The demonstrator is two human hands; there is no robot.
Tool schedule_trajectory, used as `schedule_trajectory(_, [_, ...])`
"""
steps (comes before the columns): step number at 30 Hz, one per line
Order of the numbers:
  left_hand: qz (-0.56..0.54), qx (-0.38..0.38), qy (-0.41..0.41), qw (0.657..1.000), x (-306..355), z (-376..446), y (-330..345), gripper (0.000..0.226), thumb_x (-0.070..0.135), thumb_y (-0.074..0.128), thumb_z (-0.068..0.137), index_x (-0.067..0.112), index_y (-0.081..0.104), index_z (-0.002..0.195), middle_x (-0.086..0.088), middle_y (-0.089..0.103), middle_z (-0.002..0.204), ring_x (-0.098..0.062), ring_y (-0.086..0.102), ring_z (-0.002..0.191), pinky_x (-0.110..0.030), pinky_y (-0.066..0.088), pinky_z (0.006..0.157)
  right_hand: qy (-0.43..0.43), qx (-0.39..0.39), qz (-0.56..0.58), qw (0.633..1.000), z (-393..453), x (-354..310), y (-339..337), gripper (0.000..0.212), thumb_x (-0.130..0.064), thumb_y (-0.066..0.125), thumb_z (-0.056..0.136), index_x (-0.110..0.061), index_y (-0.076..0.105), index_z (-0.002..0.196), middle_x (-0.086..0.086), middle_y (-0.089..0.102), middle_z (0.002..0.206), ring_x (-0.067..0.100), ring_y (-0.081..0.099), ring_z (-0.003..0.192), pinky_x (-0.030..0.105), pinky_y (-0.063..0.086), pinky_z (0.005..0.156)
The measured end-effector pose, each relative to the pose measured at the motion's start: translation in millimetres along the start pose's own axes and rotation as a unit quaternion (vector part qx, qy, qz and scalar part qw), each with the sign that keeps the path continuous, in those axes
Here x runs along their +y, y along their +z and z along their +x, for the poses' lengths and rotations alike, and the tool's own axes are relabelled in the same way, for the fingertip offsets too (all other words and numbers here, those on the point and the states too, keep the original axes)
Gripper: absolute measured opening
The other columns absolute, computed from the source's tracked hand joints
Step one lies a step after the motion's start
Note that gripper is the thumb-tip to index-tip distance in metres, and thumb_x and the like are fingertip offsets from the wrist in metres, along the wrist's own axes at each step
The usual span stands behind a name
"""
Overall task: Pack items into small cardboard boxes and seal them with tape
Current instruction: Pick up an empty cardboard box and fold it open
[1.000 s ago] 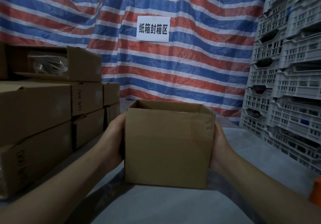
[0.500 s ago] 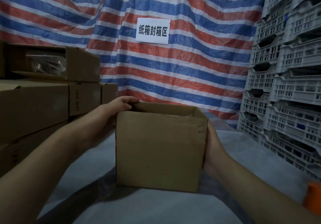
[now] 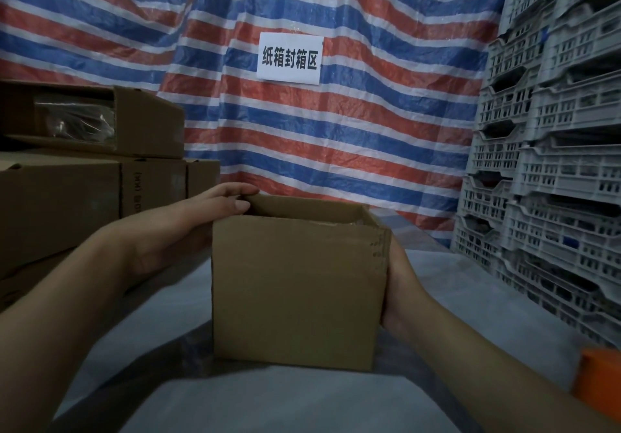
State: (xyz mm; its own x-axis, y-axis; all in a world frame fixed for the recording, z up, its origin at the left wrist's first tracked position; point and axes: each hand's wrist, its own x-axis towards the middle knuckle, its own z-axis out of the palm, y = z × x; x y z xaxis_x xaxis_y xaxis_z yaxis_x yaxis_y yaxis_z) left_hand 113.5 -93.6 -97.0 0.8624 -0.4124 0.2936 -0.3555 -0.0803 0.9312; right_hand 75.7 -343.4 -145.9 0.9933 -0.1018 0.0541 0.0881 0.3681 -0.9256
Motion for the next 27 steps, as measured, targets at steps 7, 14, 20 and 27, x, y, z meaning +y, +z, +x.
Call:
schedule_trajectory(7, [-0.091, -0.004, -0.012, 0.996, -11.9, -8.2, 9.4, 0.050, 0.075, 0.055, 0.073, 0.052, 0.067, 0.116, 0.005, 0.067, 0.126, -0.018, 0.065, 0.113, -0.043, 0.042, 0.103, 0.016, 0.001, -0.040, 0.999, -1.3, -3.6, -1.5, 0.040, -0.039, 0.066, 0.088, -0.019, 0.071, 0.054, 0.003, 0.068, 0.067, 0.018, 0.067, 0.056, 0.029, 0.057, 0.063])
schedule_trajectory(14, [-0.208, 0.023, 0.002, 0.978, -17.5, -10.8, 21.4, 0.057, 0.033, 0.061, 0.072, 0.044, 0.061, 0.129, -0.004, 0.076, 0.096, -0.013, 0.069, 0.069, -0.029, 0.058, 0.061, 0.021, 0.011, -0.056, 0.998, -3.1, -5.4, -0.1, 0.044, -0.037, 0.064, 0.090, -0.019, 0.071, 0.051, 0.003, 0.068, 0.065, 0.018, 0.067, 0.054, 0.026, 0.057, 0.055])
schedule_trajectory(20, [-0.236, 0.052, -0.028, 0.970, -23.4, -10.4, 23.3, 0.058, 0.027, 0.063, 0.078, 0.029, 0.056, 0.135, -0.004, 0.075, 0.088, -0.016, 0.070, 0.069, -0.029, 0.055, 0.056, 0.022, 0.008, -0.058, 0.998, -5.6, -6.2, 0.6, 0.049, -0.037, 0.061, 0.093, -0.019, 0.070, 0.048, 0.002, 0.068, 0.061, 0.017, 0.066, 0.051, 0.025, 0.055, 0.051])
schedule_trajectory(27, [-0.170, 0.058, -0.045, 0.983, -30.4, -8.2, 29.9, 0.034, 0.032, 0.064, 0.083, 0.030, 0.069, 0.116, -0.011, 0.073, 0.087, -0.019, 0.069, 0.069, -0.029, 0.056, 0.057, 0.020, 0.009, -0.046, 0.999, -6.8, -4.9, 1.6, 0.049, -0.035, 0.060, 0.093, -0.018, 0.071, 0.048, 0.003, 0.068, 0.061, 0.017, 0.067, 0.052, 0.025, 0.055, 0.049])
